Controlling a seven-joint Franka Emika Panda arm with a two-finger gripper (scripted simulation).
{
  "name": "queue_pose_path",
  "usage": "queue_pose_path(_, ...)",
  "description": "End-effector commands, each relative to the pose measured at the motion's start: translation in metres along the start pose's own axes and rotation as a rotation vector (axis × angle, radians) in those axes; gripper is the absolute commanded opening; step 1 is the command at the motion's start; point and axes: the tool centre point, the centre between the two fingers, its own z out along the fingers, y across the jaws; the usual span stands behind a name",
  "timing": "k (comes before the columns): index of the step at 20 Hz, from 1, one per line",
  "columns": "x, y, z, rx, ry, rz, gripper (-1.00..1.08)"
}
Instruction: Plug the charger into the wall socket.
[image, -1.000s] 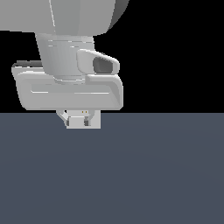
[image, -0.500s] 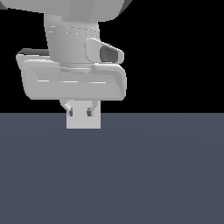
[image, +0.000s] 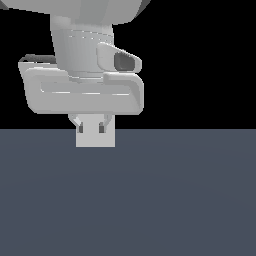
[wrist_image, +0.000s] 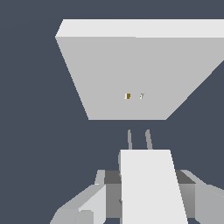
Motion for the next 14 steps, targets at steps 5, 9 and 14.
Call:
queue_pose_path(5,0.003,0.000,0.002,0.000,0.000,0.000,-1.00)
queue_pose_path(9,0.012,0.000,0.007,0.000,0.000,0.001,-1.00)
queue_pose_path(14,0.030,0.000,0.017,0.000,0.001,0.002,-1.00)
